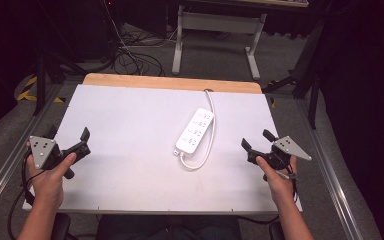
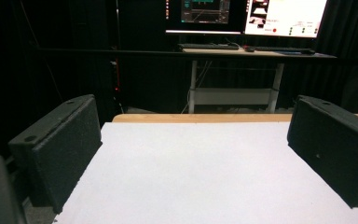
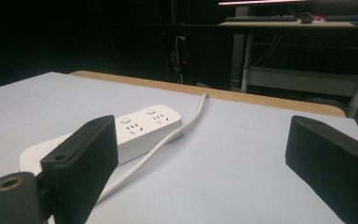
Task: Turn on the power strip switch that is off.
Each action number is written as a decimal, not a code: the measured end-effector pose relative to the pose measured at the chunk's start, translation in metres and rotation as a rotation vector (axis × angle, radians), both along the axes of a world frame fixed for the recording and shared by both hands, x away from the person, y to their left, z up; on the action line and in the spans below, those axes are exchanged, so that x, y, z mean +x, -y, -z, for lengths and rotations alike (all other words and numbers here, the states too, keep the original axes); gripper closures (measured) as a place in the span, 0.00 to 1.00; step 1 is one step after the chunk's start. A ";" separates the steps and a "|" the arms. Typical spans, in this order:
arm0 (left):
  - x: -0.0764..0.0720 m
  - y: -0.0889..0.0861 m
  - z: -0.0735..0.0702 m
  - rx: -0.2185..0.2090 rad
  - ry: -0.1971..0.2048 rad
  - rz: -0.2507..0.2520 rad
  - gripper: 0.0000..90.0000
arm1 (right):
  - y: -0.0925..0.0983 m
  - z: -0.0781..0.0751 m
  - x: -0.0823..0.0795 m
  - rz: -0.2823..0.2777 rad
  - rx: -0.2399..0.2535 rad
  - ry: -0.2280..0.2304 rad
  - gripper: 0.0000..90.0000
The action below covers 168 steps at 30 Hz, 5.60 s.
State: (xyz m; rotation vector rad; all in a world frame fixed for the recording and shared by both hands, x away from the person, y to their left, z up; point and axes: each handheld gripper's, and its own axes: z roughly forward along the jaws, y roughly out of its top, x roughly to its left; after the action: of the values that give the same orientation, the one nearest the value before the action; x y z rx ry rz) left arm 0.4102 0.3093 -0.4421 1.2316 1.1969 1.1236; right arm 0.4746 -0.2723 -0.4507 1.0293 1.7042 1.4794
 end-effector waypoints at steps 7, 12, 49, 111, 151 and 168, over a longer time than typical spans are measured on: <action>0.001 0.001 0.000 0.003 -0.002 0.005 0.04 | 0.000 0.000 -0.001 0.001 0.002 0.008 0.11; 0.002 0.001 0.000 0.007 0.000 0.008 0.04 | 0.000 -0.001 -0.002 -0.014 -0.010 0.013 0.28; 0.004 0.002 0.001 0.014 -0.005 0.015 0.04 | -0.012 -0.043 0.008 -0.185 -0.028 -0.101 1.00; 0.001 0.002 0.003 0.040 -0.017 0.019 0.04 | -0.115 -0.039 0.091 -0.290 -0.259 -0.194 1.00; 0.002 0.003 0.004 0.051 -0.028 0.030 0.05 | -0.140 -0.013 0.135 -0.300 -0.340 -0.308 1.00; 0.002 0.004 0.004 0.050 -0.030 0.040 0.05 | -0.152 0.004 0.150 -0.297 -0.382 -0.352 1.00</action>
State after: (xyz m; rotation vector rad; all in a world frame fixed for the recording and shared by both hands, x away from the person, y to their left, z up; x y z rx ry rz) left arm 0.4126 0.3056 -0.4465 1.3091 1.1676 1.1145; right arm 0.6246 -0.1200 -0.4551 0.8904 2.3645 1.1144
